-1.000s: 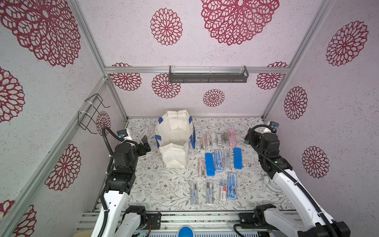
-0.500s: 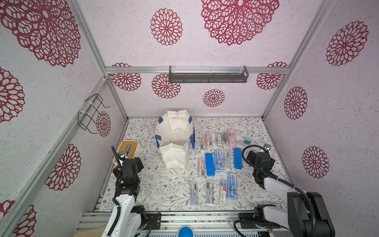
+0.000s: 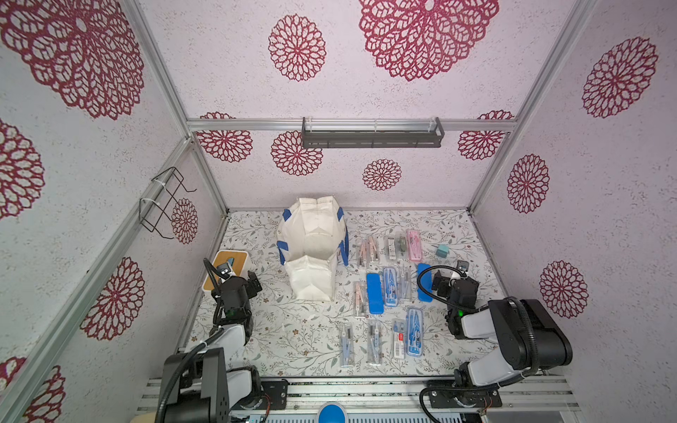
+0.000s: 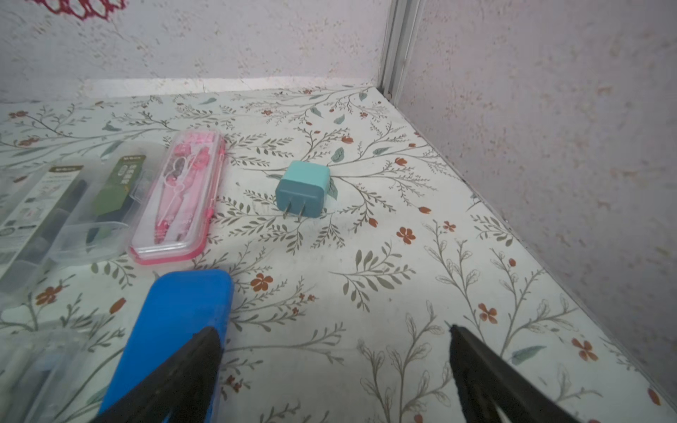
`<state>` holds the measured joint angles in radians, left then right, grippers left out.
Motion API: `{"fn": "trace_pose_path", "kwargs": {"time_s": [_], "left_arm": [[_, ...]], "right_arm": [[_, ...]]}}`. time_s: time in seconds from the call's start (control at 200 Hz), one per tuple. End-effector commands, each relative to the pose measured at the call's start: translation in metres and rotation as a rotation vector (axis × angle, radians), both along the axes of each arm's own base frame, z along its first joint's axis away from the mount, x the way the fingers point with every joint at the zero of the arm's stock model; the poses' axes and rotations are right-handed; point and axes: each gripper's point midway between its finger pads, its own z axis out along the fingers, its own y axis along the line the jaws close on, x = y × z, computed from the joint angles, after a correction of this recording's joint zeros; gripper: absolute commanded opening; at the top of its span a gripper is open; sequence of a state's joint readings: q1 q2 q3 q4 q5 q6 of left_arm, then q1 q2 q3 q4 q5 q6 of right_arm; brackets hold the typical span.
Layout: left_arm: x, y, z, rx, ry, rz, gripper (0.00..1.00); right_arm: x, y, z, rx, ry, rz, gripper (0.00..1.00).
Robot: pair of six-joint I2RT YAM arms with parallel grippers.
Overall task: Take out the compass set from the canvas bag
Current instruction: Reset both arms
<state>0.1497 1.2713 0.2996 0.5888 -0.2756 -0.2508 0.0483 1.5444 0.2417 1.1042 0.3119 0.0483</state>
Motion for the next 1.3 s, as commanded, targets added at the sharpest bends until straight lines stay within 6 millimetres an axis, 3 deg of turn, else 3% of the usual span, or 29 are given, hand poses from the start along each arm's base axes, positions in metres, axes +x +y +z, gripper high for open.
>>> {"fn": "trace_pose_path", "kwargs": {"time_s": [0.0, 0.305, 0.385, 1.296], "left_arm": [[0.033, 0.000, 0.038, 0.017, -0.122, -0.042, 0.97], [0.050, 0.004, 0.016, 0.062, -0.161, -0.050, 0.97], [0.050, 0.002, 0.011, 0.040, -0.088, -0.040, 0.98], [0.051, 0.001, 0.013, 0.104, -0.074, 0.010, 0.97]], "right_arm": [[0.009, 0.001, 0.029, -0.010, -0.111, 0.013, 0.99], [0.009, 0.001, 0.030, -0.012, -0.115, 0.014, 0.99], [0.010, 0.002, 0.030, -0.013, -0.114, 0.014, 0.99], [0.009, 0.002, 0.029, -0.011, -0.110, 0.015, 0.99]]}}
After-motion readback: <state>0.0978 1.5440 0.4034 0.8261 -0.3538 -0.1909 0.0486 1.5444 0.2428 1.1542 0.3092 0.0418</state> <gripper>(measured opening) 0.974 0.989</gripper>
